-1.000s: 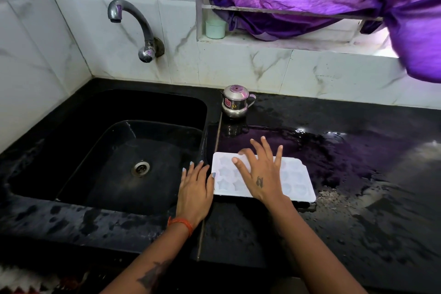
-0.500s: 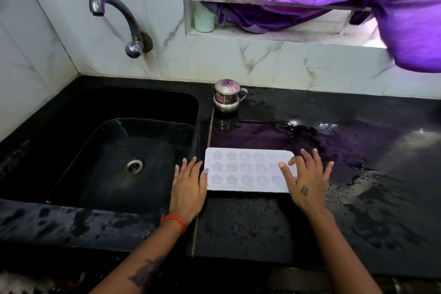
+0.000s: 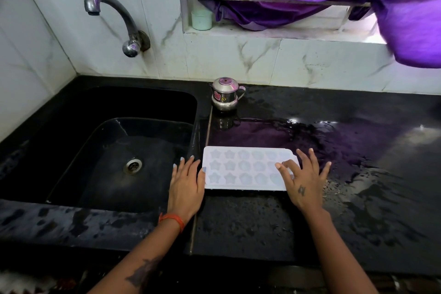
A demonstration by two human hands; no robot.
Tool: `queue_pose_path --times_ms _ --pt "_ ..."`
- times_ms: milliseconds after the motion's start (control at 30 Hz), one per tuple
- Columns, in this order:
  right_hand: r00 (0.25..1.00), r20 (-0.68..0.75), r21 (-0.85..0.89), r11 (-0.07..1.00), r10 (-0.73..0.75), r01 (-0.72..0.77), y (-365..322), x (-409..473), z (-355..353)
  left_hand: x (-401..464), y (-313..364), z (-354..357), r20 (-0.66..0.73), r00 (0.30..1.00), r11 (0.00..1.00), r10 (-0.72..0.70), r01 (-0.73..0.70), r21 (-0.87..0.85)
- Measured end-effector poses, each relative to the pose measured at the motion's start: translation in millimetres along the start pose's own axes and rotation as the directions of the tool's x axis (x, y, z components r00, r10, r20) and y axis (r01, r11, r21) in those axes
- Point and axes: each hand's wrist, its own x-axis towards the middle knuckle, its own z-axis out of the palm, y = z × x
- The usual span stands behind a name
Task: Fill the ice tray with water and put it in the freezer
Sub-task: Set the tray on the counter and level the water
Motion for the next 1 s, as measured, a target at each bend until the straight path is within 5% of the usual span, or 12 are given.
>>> queue_pose_path --times_ms 433,1000 --pt "0.998 -0.053 -0.106 0.993 0.046 -0.051 -3.6 -4.1 -1.8 -0.6 0.9 -0.7 0.0 1.0 1.0 -0.009 0.009 0.002" --pt "0.997 -0.007 -0.042 0.996 0.082 -0.082 -6.8 -5.6 -5.0 -1.4 1.9 -1.9 0.006 1.0 1.0 -0.007 0.007 0.009"
